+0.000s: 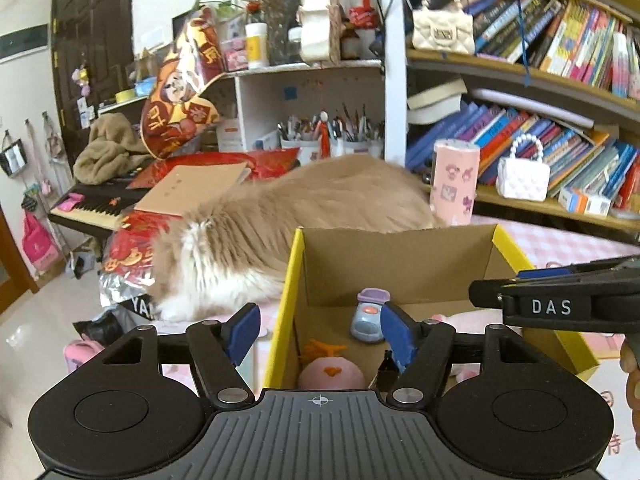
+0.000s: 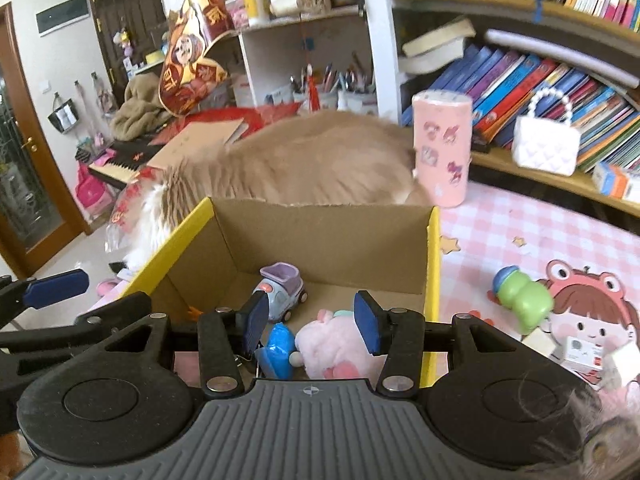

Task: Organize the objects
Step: 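Open the left tool to drop the clip while the right releases the bag into the box, then withdraw both open tools from the box toward the white cube and charger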

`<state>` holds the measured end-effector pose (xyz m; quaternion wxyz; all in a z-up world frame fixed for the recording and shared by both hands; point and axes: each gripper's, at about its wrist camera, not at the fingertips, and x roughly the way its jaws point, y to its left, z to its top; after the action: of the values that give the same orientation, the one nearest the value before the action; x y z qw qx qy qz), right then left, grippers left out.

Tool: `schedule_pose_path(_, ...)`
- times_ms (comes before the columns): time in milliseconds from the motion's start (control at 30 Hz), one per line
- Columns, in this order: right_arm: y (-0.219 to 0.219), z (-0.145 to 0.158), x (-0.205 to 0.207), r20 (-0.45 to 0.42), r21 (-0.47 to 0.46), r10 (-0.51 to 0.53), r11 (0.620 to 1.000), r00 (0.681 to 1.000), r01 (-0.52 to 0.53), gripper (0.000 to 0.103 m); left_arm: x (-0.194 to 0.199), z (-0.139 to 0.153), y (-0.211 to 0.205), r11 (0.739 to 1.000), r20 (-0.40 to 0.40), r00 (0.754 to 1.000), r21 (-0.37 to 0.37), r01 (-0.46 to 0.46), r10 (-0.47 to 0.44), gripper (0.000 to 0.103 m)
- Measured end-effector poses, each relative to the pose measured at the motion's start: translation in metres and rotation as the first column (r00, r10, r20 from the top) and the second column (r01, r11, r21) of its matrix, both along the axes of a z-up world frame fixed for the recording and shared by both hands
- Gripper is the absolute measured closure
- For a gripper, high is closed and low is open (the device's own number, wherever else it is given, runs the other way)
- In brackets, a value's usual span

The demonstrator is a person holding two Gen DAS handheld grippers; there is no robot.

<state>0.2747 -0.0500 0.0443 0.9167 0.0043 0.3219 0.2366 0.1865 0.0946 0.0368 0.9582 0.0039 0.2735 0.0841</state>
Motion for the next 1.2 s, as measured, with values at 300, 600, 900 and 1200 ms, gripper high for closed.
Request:
schedule_pose_path(300, -0.001, 0.008, -0.042, 0.053, -0.016, -0.042, 0.999, 0.998, 0.043, 0.058, -0.032, 0.002, 0.008, 0.999, 0.023, 1.0, -0.038, -0.003, 0.004, 0.03)
schedule_pose_path(600, 0.002, -0.004, -0.092, 0.041, -0.063, -0.076, 0.995, 0.996, 0.078, 0.057, -0.073, -0.01, 0.013, 0.998, -0.015, 1.0, -0.059, 0.001, -0.001, 0.029)
schedule_pose_path(900, 0.005, -0.028, -0.141, -0.026, -0.106, -0.098, 0.99, 0.995, 0.095, 0.056, -0.116, -0.027, 0.014, 0.998, -0.091, 0.996, -0.061, 0.008, -0.014, 0.028)
schedule_pose_path(1200, 0.002, -0.044, -0.179, -0.05, -0.136, -0.126, 0.984, 0.991, 0.118, 0.052, -0.144, -0.041, 0.011, 0.999, -0.136, 0.991, -0.051, 0.013, -0.02, 0.022)
